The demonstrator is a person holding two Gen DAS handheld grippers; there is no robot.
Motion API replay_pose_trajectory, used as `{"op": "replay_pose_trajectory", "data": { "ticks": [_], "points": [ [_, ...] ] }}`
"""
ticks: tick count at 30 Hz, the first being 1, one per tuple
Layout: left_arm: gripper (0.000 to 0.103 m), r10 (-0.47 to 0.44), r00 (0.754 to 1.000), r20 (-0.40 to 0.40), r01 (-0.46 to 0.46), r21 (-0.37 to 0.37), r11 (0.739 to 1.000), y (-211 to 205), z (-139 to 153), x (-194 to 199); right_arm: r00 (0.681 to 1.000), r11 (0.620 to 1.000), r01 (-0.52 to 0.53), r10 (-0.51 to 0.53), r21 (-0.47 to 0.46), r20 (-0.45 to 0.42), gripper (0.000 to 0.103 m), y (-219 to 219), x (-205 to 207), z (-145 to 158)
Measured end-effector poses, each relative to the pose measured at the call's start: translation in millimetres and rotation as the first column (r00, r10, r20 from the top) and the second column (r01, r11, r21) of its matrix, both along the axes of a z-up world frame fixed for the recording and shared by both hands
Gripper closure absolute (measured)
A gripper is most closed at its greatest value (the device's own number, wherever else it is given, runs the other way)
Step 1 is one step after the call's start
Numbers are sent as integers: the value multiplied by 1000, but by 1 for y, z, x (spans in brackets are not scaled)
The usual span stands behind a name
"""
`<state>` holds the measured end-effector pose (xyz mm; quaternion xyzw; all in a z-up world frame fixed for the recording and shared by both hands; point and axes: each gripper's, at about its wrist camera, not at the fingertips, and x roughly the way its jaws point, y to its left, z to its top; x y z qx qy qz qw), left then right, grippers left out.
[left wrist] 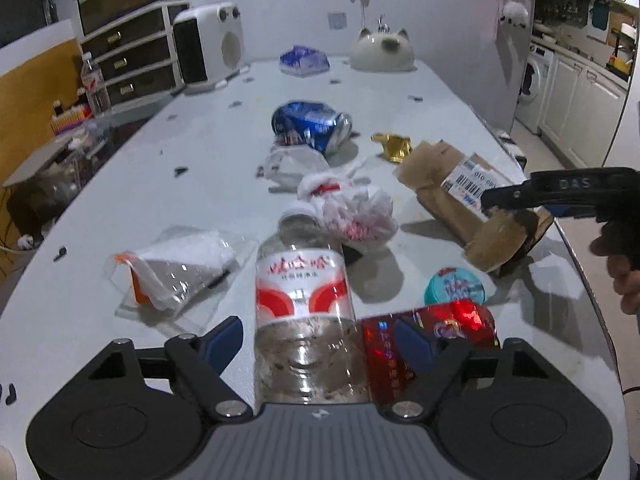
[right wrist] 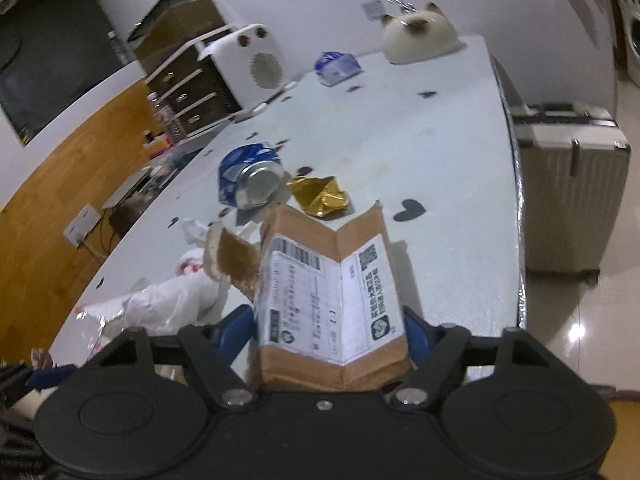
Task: Collect trash
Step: 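Grasp the clear water bottle with the left tool while the right tool grasps the cardboard box, then lift the bottle and box and carry both toward the wastebasket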
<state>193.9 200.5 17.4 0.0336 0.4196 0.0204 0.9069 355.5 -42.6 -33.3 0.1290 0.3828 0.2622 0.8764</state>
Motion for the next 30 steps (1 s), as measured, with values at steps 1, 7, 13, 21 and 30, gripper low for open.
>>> {"op": "replay_pose_trajectory", "data": {
  "ticks": [1,7,13,21,30],
  "points": [
    [23,-2,1000,-12,2,0,1000,-1,-1,1,1000,1000,-15,15,1,8,32,-1,-4,1],
    [40,21,999,-26,-21,2,1000,2,-2,-6,994,996,-90,90,-1,60,51,-4,-27,8],
    [42,38,999,-10,-38,-20,999,3,-1,-16,990,994,-107,109,-29,85,60,-7,-41,14],
    [43,86,990,116,-79,-61,995,5,19,-42,984,996,-92,93,-14,151,62,-21,-62,31],
    [44,45,996,73,-39,-83,996,-6,15,-69,982,995,-89,94,-40,162,61,-33,-92,33]
  ]
}}
